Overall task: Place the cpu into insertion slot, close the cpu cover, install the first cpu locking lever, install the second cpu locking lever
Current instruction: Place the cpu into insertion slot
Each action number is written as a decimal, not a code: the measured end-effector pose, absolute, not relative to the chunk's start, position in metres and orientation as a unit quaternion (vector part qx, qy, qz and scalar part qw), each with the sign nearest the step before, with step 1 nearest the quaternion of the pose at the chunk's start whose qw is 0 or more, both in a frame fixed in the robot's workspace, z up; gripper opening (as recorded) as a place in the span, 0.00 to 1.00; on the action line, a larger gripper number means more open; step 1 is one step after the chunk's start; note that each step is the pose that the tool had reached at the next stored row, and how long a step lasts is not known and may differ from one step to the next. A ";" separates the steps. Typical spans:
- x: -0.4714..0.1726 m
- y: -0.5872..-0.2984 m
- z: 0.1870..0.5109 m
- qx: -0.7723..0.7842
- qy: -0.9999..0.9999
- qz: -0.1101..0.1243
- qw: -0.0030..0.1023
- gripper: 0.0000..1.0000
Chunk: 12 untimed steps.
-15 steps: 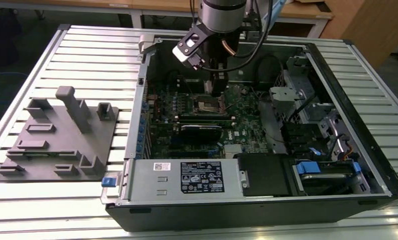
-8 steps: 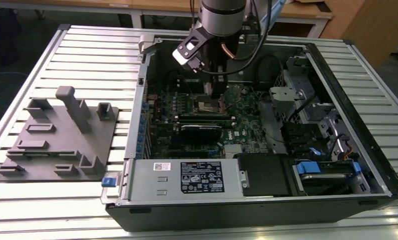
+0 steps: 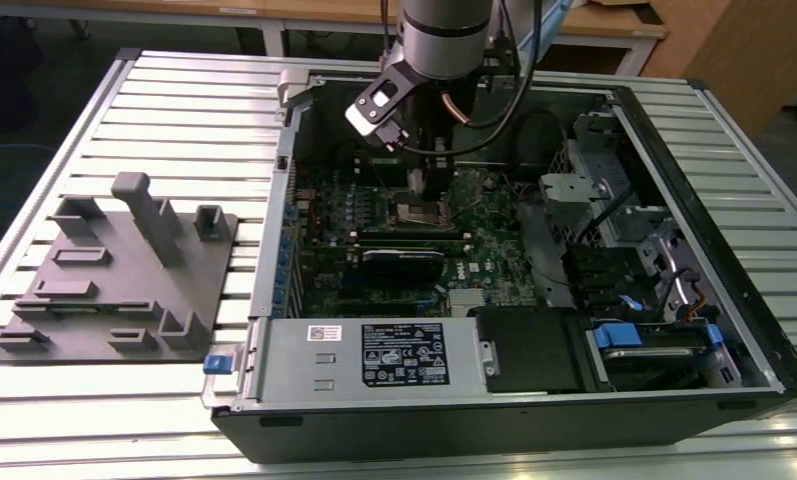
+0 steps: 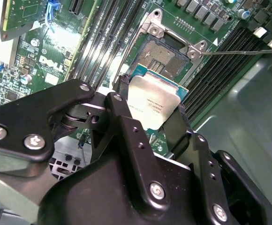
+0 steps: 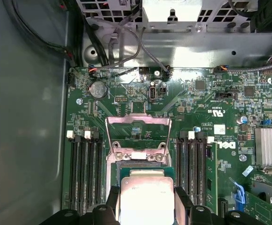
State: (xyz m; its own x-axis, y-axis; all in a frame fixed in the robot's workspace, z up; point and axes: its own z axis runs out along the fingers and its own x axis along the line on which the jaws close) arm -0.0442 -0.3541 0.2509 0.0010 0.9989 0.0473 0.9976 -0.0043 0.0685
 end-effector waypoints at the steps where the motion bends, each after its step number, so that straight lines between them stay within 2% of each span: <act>1: -0.044 -0.354 0.251 0.707 0.706 0.041 0.008 0.54; 12: -0.044 -0.354 0.249 0.707 0.706 0.041 0.007 0.54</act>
State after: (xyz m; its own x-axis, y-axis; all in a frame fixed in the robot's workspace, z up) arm -0.0442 -0.3540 0.2494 0.0010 0.9989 0.0478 0.9976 -0.0042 0.0688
